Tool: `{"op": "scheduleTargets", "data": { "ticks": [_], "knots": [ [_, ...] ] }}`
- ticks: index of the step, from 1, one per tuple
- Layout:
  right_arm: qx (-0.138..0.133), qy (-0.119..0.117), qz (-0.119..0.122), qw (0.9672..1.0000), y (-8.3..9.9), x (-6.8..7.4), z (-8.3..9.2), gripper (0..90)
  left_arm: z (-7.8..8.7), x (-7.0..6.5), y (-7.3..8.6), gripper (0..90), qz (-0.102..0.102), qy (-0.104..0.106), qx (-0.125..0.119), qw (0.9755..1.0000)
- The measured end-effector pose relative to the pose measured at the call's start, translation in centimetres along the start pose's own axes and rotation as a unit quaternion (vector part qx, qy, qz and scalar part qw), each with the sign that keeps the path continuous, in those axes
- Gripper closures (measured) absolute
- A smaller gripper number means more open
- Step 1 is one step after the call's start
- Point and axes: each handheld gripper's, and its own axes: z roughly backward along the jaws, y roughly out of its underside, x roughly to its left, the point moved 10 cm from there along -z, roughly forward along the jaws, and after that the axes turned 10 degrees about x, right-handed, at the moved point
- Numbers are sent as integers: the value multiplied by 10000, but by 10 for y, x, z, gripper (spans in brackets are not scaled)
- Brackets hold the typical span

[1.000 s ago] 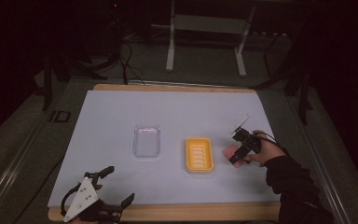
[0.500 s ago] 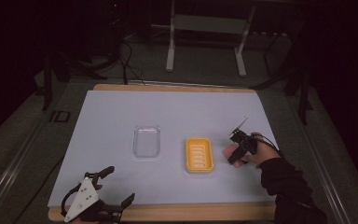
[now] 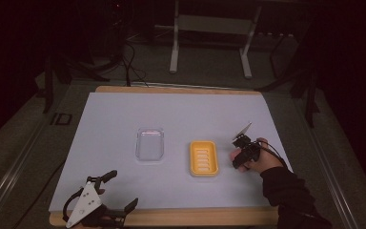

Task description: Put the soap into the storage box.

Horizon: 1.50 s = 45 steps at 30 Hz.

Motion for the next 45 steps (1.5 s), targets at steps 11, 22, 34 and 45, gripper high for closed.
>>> {"op": "scheduleTargets", "data": {
  "ticks": [11, 22, 34, 45],
  "knots": [
    [-417, -113, -803, 9958, 3, -6, 10, 373, -1, 1, 2, 3, 15, -72, 50, 10000],
    [-560, -276, -1246, 9902, 16, -7, 28, 373, -4, -1, 2, 3, -5, -38, 96, 9999],
    [-924, -76, -1295, 9872, 16, -2, 60, 373, -7, 0, -3, 3, -77, -156, 40, 9998],
    [-1196, -108, -1324, 9839, 7, 16, 95, 373, -7, 3, -3, 3, -58, -253, 42, 9997]
  ]
}}
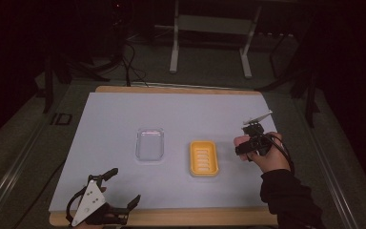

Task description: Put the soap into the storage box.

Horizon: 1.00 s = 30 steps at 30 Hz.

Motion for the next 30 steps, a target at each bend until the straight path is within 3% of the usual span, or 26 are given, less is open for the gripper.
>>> {"op": "scheduleTargets", "data": {
  "ticks": [3, 9, 20, 25, 30],
  "knots": [
    [-153, -179, 3, 9997, -5, 10, 8, 373, 0, 0, 0, 4, -5, -7, 6, 10000],
    [-288, -297, 105, 9991, -11, 29, 15, 373, 1, 0, -1, 4, 32, 32, -42, 10000],
    [-480, -460, 197, 9976, -20, 78, 5, 373, 1, 0, -1, 3, -6, -21, -33, 10000],
    [-552, -552, 78, 9969, -23, 97, -4, 373, 1, 0, -1, 3, -18, -28, -33, 10000],
    [-790, -655, -138, 9946, -26, 107, -8, 373, 1, 0, -1, 3, -29, -27, -24, 10000]
  ]
}}
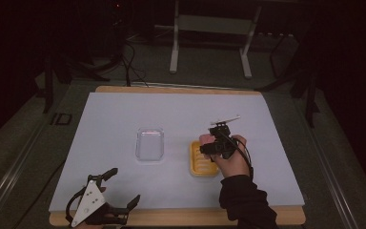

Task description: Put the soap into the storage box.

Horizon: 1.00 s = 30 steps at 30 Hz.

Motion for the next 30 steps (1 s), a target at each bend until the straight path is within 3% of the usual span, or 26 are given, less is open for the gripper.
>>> {"op": "scheduleTargets", "data": {
  "ticks": [7, 21, 23, 30],
  "knots": [
    [-271, -38, -232, 9994, -1, 4, -2, 373, 0, 0, 0, 3, -2, 1, -2, 10000],
    [-157, -22, -521, 9985, 14, 8, -42, 373, 0, -1, 0, 3, -31, 11, 6, 10000],
    [-131, -122, -589, 9981, 16, 10, -46, 373, 0, -1, 0, 3, -26, 10, 8, 10000],
    [-19, 66, -652, 9979, 20, 4, -61, 373, 0, -1, 0, 3, -37, 17, 19, 10000]
  ]
}}
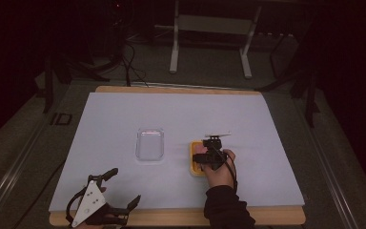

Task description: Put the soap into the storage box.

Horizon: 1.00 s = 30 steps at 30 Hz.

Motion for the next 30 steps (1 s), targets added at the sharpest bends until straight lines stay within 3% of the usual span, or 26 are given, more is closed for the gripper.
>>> {"op": "scheduleTargets", "data": {
  "ticks": [15, 23, 26, 30],
  "knots": [
    [205, 123, 80, 9997, 4, 0, -14, 357, 0, -1, 0, 3, -9, 31, -7, 10000],
    [-19, 92, 255, 9996, -7, -1, 3, 321, -1, -2, 0, 3, -17, 50, 15, 10000],
    [-135, 198, 554, 9982, -14, -4, 16, 313, -1, -2, 0, 3, -23, 62, 18, 10000],
    [-264, 23, 838, 9961, -20, -2, 29, 213, -1, -2, 1, 3, -21, 79, 27, 10000]
  ]
}}
